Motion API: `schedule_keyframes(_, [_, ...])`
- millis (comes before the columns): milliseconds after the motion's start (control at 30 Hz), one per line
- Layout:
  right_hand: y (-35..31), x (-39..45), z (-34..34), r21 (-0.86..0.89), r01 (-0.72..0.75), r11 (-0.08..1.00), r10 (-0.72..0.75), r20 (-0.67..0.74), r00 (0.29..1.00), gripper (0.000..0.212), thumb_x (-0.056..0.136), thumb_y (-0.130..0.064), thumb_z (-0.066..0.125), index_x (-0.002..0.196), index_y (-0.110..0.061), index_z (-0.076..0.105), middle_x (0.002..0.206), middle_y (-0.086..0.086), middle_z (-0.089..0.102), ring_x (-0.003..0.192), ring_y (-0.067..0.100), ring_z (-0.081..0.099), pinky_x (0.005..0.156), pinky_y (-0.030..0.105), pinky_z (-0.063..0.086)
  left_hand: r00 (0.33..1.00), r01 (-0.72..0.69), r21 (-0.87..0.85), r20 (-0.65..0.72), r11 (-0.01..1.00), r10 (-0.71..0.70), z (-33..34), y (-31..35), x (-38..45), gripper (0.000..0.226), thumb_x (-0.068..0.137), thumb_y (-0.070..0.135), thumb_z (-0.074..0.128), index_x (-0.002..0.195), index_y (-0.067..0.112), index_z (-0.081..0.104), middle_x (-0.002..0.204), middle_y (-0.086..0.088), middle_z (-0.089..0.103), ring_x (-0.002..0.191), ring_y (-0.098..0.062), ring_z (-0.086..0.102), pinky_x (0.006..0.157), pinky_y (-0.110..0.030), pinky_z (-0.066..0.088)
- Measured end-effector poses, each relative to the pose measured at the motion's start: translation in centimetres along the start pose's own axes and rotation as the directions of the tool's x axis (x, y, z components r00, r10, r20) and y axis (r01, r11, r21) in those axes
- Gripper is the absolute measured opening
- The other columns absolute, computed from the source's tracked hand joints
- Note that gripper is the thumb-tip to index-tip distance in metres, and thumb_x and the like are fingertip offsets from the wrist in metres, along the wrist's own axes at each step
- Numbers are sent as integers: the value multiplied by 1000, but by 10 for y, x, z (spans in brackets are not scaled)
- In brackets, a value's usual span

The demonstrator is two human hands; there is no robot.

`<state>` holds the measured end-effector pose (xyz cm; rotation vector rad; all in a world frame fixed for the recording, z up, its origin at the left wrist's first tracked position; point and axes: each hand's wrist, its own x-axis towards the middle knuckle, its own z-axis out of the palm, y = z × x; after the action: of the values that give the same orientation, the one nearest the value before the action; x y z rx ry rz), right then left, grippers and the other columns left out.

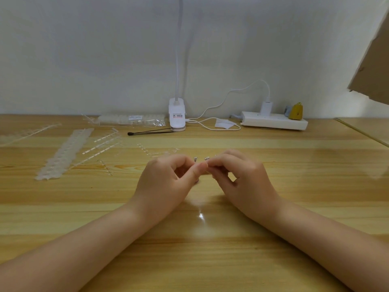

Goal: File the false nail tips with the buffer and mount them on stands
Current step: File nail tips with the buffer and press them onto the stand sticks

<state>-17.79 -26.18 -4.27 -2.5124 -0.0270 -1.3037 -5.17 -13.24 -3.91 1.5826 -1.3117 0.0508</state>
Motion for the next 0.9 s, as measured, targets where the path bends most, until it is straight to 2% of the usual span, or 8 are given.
schedule_keyframes(133, [0,-1,-3,-30,41,999,-40,27,999,9,87,-3,64,89,0,72,80,8,65,69,18,59,61,31,50,996,42,-19,82,999,-40,0,-2,-1,25,85,45,61,72,24,66,67,6,64,68,-16,59,67,-35,51])
schedule_keyframes(200, [0,-1,-5,-27,76,997,-75,39,996,11,89,-4,62,88,2,72,80,10,66,70,22,62,61,35,51,991,45,-25,128,999,-42,0,-3,-1,19,87,42,62,73,28,65,69,6,64,71,-15,60,72,-25,51])
schedule_keyframes(267, [1,-1,-6,-35,114,993,-112,57,992,14,91,-5,60,89,3,71,78,13,66,69,26,62,58,39,51,988,19,12,152,1000,-21,-1,-2,0,18,87,42,61,72,33,63,69,10,63,71,-11,58,68,-8,39])
schedule_keyframes(433, [4,-2,-6,-59,170,984,-164,99,982,18,91,-6,57,88,6,71,76,16,65,64,31,61,53,43,50,983,-5,60,184,998,-6,0,-3,-1,19,88,41,61,71,33,60,69,11,60,70,-8,54,65,-7,36])
schedule_keyframes(567, [5,0,-3,3,18,1000,-18,62,998,5,87,-2,66,87,1,70,75,6,65,65,18,58,60,33,49,994,50,-3,100,999,-50,1,-4,0,29,87,51,55,73,27,63,70,8,64,68,-10,59,61,-19,44])
schedule_keyframes(667, [8,1,-4,30,-139,990,140,-14,990,2,84,-5,70,85,-6,70,72,-1,67,63,12,60,60,26,49,997,81,35,4,996,-81,-1,-6,2,34,91,50,48,74,25,64,68,8,65,68,-10,60,63,-32,46])
schedule_keyframes(767, [16,1,-8,88,-360,929,364,-29,931,4,86,-10,69,82,-11,69,68,-6,67,62,10,64,59,26,52,994,102,27,-42,994,-101,-3,-8,3,35,92,47,40,73,29,64,70,13,65,69,-7,61,66,-36,47])
schedule_keyframes(900, [26,1,-9,-41,-524,851,525,23,851,17,85,-23,70,70,-15,67,61,-7,63,58,8,56,60,29,46,989,131,37,-74,991,-128,-3,-11,4,37,93,45,37,73,28,64,71,14,64,70,-7,61,68,-41,50])
